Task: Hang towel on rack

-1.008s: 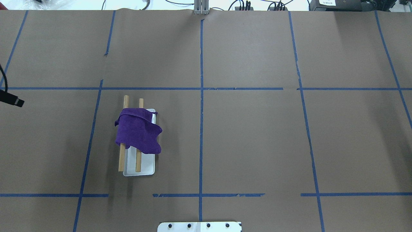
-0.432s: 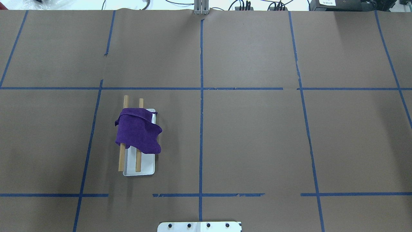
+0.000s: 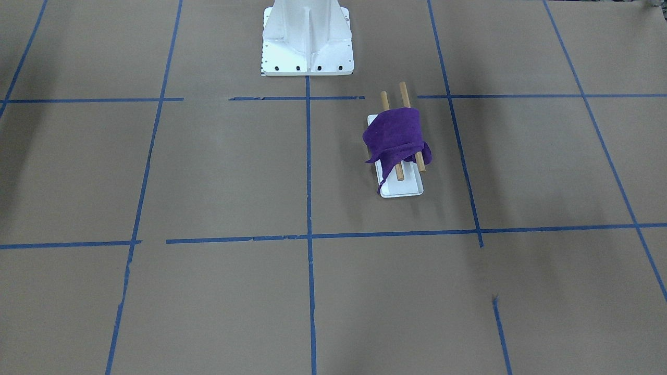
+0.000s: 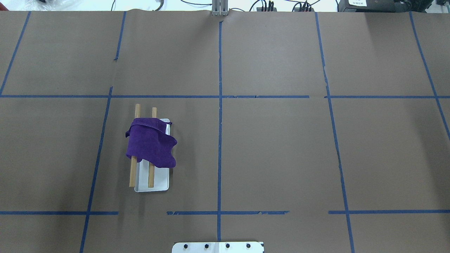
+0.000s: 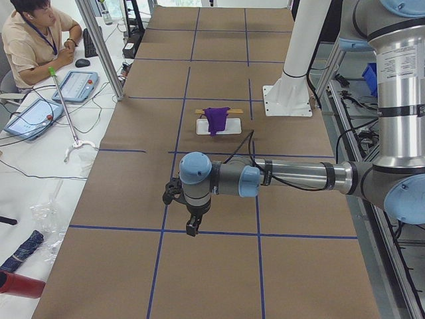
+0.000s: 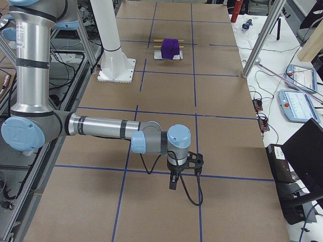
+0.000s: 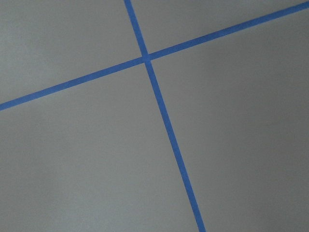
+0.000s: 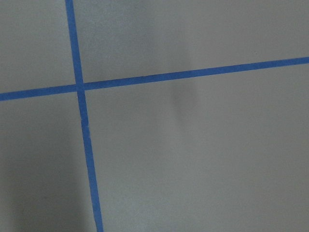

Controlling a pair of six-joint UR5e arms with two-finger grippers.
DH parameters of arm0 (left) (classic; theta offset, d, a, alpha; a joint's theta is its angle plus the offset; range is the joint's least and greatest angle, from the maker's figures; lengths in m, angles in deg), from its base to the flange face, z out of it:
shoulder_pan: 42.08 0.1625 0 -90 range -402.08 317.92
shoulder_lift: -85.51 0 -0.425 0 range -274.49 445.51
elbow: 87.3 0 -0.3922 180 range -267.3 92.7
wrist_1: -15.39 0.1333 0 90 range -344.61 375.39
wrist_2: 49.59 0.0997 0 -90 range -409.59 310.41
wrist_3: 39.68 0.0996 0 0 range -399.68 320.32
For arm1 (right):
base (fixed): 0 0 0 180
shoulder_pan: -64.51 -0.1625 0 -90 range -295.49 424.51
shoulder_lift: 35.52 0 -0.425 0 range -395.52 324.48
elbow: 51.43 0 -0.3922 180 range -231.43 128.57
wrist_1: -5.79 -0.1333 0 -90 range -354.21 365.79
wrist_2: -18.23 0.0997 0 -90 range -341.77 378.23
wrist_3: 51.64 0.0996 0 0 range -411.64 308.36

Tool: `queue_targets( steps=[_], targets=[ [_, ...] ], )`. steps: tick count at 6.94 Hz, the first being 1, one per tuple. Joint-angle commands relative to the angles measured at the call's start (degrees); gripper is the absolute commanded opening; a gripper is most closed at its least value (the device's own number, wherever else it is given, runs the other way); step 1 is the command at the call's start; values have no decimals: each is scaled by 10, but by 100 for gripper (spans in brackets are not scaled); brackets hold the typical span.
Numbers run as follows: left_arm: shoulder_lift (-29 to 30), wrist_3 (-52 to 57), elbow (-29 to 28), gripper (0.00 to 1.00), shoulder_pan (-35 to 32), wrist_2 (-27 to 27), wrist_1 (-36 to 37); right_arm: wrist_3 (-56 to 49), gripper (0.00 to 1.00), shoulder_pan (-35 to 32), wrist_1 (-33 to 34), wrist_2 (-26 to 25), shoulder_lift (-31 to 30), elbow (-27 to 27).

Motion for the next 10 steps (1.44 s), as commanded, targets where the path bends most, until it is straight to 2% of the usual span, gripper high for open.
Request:
queue_targets(
  steps=[1, 9, 10],
  targets=[
    [0, 1, 6, 100, -7, 5, -1, 2, 100, 0, -3, -1, -1, 1],
    [3, -1, 8, 100, -7, 4, -2, 5, 100, 0, -3, 3, 1, 1],
    [3, -1, 9, 100, -7, 3, -2, 5, 100, 0, -5, 34, 1, -1]
  ],
)
